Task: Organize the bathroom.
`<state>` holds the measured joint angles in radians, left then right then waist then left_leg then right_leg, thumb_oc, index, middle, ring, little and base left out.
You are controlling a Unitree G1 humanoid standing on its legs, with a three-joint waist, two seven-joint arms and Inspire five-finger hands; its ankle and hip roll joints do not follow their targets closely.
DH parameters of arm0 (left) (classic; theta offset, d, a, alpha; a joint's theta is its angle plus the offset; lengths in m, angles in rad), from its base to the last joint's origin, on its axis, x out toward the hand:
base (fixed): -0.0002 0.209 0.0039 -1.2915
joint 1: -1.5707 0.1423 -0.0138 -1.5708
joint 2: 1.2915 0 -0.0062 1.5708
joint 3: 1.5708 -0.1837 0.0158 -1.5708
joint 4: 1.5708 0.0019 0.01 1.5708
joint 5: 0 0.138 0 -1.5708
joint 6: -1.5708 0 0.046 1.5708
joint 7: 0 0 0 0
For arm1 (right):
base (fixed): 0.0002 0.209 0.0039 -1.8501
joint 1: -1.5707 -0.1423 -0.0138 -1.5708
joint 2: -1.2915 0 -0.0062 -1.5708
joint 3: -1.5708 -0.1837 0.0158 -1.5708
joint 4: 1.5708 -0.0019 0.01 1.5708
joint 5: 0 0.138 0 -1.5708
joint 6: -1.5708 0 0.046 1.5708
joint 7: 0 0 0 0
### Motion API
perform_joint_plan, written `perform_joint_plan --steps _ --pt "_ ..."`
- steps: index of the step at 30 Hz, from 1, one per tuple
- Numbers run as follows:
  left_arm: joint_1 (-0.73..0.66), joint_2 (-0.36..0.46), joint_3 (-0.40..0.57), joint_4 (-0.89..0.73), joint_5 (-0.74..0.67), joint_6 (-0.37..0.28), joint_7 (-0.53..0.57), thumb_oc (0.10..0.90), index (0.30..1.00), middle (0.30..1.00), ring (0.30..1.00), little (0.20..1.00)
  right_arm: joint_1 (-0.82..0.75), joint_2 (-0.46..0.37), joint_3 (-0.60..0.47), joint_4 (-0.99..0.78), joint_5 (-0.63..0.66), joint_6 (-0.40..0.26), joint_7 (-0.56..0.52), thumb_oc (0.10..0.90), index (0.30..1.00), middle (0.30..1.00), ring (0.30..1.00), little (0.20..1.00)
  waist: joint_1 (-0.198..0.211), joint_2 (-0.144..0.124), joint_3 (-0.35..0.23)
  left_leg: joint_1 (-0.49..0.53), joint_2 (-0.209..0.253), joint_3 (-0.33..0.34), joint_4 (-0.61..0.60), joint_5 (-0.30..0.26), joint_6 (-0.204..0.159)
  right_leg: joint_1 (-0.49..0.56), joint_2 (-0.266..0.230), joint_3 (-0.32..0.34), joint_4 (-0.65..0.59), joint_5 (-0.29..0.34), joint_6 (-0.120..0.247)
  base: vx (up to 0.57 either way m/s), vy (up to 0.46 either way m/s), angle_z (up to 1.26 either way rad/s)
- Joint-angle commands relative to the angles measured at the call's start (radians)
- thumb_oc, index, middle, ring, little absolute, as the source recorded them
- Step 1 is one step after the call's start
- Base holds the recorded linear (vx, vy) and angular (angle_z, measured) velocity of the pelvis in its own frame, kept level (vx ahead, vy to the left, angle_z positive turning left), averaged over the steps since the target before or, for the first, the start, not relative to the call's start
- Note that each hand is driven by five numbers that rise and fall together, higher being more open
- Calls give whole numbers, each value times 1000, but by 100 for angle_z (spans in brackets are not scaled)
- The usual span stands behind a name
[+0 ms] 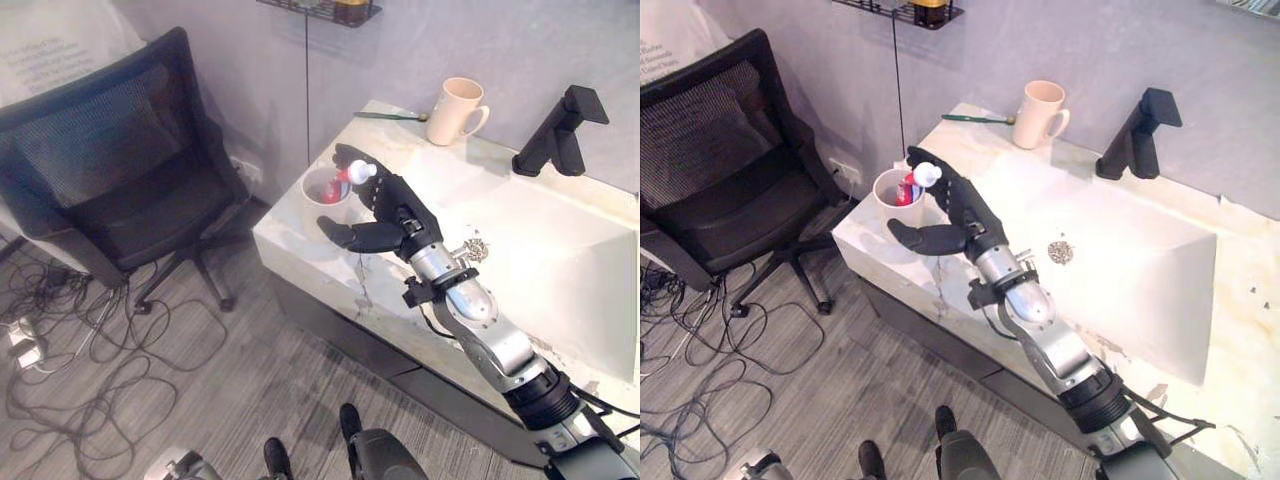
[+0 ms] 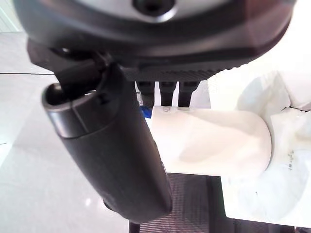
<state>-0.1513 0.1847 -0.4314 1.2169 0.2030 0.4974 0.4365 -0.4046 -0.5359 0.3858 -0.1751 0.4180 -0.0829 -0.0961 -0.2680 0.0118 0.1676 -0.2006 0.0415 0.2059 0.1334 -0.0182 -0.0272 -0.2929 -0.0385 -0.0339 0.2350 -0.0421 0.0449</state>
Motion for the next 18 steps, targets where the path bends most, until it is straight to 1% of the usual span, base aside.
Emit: perform_joint_plan --steps 1,6,13,18 --pt "26 51 13 55 54 9 42 800 900 900 900 900 -67 56 -52 -128 -45 -74 -32 800 900 900 900 900 -22 -49 -27 -55 -71 42 122 -70 26 89 30 88 -105 24 89 0 -11 -15" --pt "36 51 18 56 63 1 51 800 900 900 900 900 -50 54 -58 -122 -82 -61 -62 800 900 900 900 900 -21 -49 -38 -47 -75 43 105 -63 26 89 34 93 -111 29 90 2 -3 -4" --pt "54 58 22 52 56 -12 54 800 900 900 900 900 -21 37 -81 -100 -136 -39 -132 800 900 900 900 900 -23 -47 -49 -31 -80 45 80 -53 24 96 42 96 -117 32 93 -3 -1 -7" --pt "65 61 28 50 41 -16 59 800 900 900 900 900 10 18 -119 -82 -168 -30 -189 800 900 900 900 900 -30 -47 -59 -13 -81 49 62 -51 26 103 49 97 -119 32 96 -2 0 -5"
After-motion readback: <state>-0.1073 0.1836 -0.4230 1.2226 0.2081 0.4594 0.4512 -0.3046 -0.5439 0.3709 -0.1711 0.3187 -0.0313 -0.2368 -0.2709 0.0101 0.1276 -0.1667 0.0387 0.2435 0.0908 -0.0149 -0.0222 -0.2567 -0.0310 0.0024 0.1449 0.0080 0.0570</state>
